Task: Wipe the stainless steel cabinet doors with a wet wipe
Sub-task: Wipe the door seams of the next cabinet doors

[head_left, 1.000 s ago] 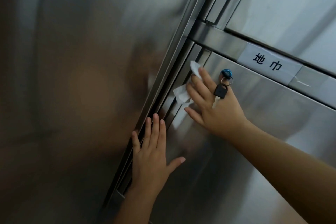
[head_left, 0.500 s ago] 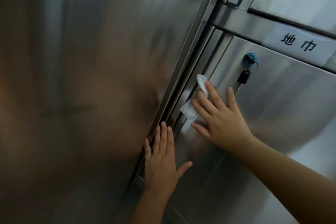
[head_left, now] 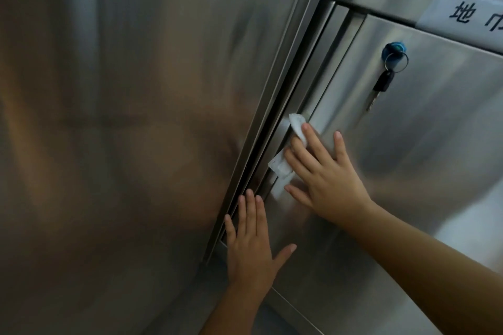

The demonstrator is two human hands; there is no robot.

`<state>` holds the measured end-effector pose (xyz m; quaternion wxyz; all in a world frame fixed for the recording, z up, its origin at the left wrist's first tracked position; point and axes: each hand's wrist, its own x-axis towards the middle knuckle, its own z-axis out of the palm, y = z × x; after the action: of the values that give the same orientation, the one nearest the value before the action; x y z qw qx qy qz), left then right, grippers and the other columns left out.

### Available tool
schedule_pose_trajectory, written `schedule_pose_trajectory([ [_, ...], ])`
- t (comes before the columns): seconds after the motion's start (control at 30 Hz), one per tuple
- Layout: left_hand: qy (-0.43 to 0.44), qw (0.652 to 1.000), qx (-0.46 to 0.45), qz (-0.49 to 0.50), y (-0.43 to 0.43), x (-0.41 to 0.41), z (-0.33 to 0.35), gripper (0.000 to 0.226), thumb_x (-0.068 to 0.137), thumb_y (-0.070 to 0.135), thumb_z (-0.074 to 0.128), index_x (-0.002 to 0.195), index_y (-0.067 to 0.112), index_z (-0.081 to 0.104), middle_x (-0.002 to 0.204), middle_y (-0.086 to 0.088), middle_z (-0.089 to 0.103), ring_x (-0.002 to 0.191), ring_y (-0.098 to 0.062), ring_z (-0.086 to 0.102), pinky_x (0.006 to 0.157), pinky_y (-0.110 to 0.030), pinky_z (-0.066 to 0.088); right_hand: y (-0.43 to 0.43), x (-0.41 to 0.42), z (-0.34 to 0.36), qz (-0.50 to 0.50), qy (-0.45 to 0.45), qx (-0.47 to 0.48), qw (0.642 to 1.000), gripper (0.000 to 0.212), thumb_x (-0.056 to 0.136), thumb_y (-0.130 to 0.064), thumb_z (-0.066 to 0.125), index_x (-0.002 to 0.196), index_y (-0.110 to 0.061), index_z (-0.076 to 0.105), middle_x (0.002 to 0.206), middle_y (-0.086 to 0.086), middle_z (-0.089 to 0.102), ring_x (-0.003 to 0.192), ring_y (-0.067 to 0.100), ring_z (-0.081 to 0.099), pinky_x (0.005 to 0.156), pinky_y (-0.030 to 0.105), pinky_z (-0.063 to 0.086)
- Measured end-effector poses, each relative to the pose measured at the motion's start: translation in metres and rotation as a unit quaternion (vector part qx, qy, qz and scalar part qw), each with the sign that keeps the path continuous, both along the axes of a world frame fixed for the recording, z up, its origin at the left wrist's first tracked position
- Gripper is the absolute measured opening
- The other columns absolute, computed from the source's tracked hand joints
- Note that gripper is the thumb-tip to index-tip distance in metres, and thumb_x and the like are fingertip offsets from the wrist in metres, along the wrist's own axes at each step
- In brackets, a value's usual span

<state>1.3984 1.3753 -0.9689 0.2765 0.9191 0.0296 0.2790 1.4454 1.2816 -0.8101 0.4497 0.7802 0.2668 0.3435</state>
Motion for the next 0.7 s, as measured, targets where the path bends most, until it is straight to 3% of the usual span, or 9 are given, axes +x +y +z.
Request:
schedule_pose_trajectory([
  [0.07,0.021,1.000,-0.003,-0.011,0.000,-0.001,-0.001,0.102,0.076,0.072,0.034,0.143,-0.001,0.013,0.151,-0.017,0.009,0.139,-0.015,-0.020,0.109,-0.042,-0.010,0.000,0.001,-0.006,0.002,0.003,-0.001,1.000,0.065,0.086,-0.058,0.038,0.133,-0.015,0.050,0.141,0.012,0.045,0.138,0.033,0.026,0.107,0.059,0.017],
  [0.17,0.046,0.999,0.004,-0.019,0.001,0.001,-0.009,0.104,0.075,0.077,0.019,0.136,0.012,-0.034,0.145,-0.007,-0.036,0.129,-0.015,-0.042,0.102,-0.043,-0.030,-0.001,0.001,-0.015,0.009,0.004,0.002,1.000,0.065,0.086,-0.058,0.038,0.133,-0.014,0.051,0.140,0.012,0.046,0.138,0.033,0.026,0.107,0.058,0.016],
  [0.2,0.059,0.998,-0.003,-0.019,0.002,0.001,-0.011,0.103,0.076,0.077,0.022,0.134,0.014,-0.034,0.145,-0.006,-0.038,0.131,-0.017,-0.040,0.102,-0.044,-0.028,-0.001,0.001,-0.019,0.011,0.005,0.002,1.000,0.065,0.086,-0.058,0.039,0.132,-0.014,0.051,0.140,0.012,0.046,0.138,0.033,0.026,0.107,0.058,0.018],
  [0.27,0.065,0.998,0.004,-0.004,0.007,-0.002,-0.010,0.107,0.075,0.073,0.044,0.144,0.006,-0.003,0.153,-0.016,-0.007,0.141,-0.031,-0.005,0.107,-0.054,-0.003,-0.001,0.002,-0.026,0.011,0.007,0.003,1.000,0.065,0.086,-0.058,0.039,0.132,-0.014,0.052,0.139,0.012,0.047,0.138,0.033,0.027,0.107,0.058,0.020],
  [0.33,0.050,0.999,0.011,0.006,0.008,-0.005,-0.010,0.105,0.063,0.069,0.064,0.136,-0.001,0.038,0.143,-0.022,0.035,0.129,-0.037,0.035,0.098,-0.056,0.030,-0.001,0.002,-0.034,0.011,0.010,0.000,1.000,0.065,0.086,-0.058,0.038,0.132,-0.014,0.052,0.139,0.012,0.047,0.138,0.033,0.026,0.107,0.058,0.022],
  [0.37,0.043,0.999,0.018,0.016,0.008,-0.005,-0.011,0.103,0.060,0.068,0.068,0.132,-0.003,0.045,0.139,-0.022,0.042,0.125,-0.036,0.041,0.094,-0.055,0.035,-0.001,0.003,-0.038,0.011,0.014,-0.002,1.000,0.065,0.086,-0.058,0.036,0.132,-0.014,0.051,0.139,0.012,0.046,0.139,0.033,0.025,0.107,0.058,0.022],
  [0.5,0.076,0.996,0.041,0.022,0.006,-0.006,-0.026,0.104,0.072,0.071,0.056,0.144,0.006,0.019,0.152,-0.019,0.011,0.137,-0.037,0.023,0.105,-0.056,0.018,-0.003,0.004,-0.055,0.020,0.024,-0.008,0.999,0.065,0.087,-0.057,0.034,0.133,-0.014,0.050,0.140,0.012,0.046,0.139,0.033,0.024,0.107,0.058,0.018],
  [0.6,0.100,0.994,0.035,0.010,0.004,-0.011,-0.037,0.104,0.063,0.071,0.063,0.138,0.002,0.038,0.145,-0.021,0.034,0.134,-0.028,0.034,0.101,-0.055,0.030,-0.003,0.004,-0.068,0.034,0.035,-0.006,0.999,0.064,0.087,-0.056,0.038,0.133,-0.013,0.050,0.140,0.013,0.046,0.139,0.033,0.024,0.107,0.058,0.012],
  [0.7,0.117,0.992,0.043,-0.010,0.005,-0.011,-0.052,0.101,0.080,0.073,0.037,0.144,0.010,-0.009,0.154,-0.014,-0.012,0.141,-0.015,-0.018,0.108,-0.052,-0.008,-0.004,0.005,-0.080,0.037,0.037,-0.008,0.999,0.064,0.086,-0.056,0.043,0.133,-0.013,0.051,0.140,0.013,0.046,0.139,0.033,0.025,0.106,0.058,0.013],
])
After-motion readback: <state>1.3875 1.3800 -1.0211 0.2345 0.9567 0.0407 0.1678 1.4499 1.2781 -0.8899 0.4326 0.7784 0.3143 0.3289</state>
